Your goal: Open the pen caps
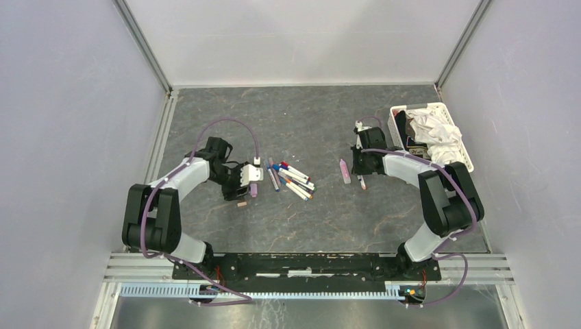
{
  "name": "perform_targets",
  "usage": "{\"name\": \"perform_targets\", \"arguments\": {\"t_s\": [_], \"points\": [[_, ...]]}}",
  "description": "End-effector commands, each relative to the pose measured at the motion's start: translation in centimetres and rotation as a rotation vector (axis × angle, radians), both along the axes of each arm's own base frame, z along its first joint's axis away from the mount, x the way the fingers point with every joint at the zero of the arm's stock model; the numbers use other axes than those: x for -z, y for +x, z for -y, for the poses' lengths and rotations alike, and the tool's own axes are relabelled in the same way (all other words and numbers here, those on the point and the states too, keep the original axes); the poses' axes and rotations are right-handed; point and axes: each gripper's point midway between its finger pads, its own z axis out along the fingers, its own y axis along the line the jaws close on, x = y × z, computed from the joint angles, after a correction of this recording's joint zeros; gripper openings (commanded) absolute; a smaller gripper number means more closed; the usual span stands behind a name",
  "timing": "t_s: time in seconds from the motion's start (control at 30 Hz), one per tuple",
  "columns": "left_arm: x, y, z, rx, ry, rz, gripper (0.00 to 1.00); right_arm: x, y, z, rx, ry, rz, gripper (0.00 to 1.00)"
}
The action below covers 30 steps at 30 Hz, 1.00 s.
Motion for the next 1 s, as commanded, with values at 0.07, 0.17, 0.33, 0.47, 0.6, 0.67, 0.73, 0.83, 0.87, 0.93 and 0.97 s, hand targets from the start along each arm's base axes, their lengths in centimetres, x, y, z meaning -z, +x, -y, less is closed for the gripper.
{"name": "perform_targets", "arguments": {"t_s": [0.07,0.17,0.33,0.47,0.6,0.67,0.73,0.83,0.87,0.93,0.97], "points": [[-5.0,2.0,2.0,-0.049,-0.111,0.022,0.82,0.4,0.5,0.5,0.004,-0.044,0.026,0.16],[-8.0,3.0,2.7,-0.089,-0.163,0.031,0.89,0.6,0.3,1.0,0.003,-0.069,0.027,0.27],[-12.6,4.2,3.4,-0.118,-0.222,0.051,0.95,1.0,-0.3,1.8,-0.001,-0.118,0.021,0.39],[-15.4,4.3,3.8,-0.114,-0.252,0.08,0.96,0.5,-0.6,3.1,0.022,-0.174,0.044,0.38],[-17.5,4.3,3.9,-0.118,-0.268,0.108,1.0,-0.9,-0.1,3.7,0.033,-0.201,0.083,0.36],[-18.3,4.4,3.9,-0.123,-0.273,0.117,1.0,-2.0,0.3,3.0,0.018,-0.183,0.114,0.35],[-19.0,4.5,3.9,-0.137,-0.278,0.126,1.0,-3.2,0.9,1.8,-0.015,-0.168,0.145,0.35],[-19.8,4.7,3.9,-0.155,-0.282,0.142,1.0,-4.9,1.6,-0.7,-0.085,-0.161,0.184,0.36],[-20.1,4.9,3.8,-0.165,-0.281,0.15,1.0,-5.4,1.8,-1.7,-0.109,-0.157,0.191,0.36],[-20.5,5.2,3.6,-0.187,-0.277,0.167,1.0,-6.4,2.2,-3.6,-0.149,-0.13,0.206,0.36],[-20.7,5.4,3.4,-0.2,-0.272,0.178,1.0,-6.7,2.3,-4.6,-0.171,-0.115,0.206,0.37]]}}
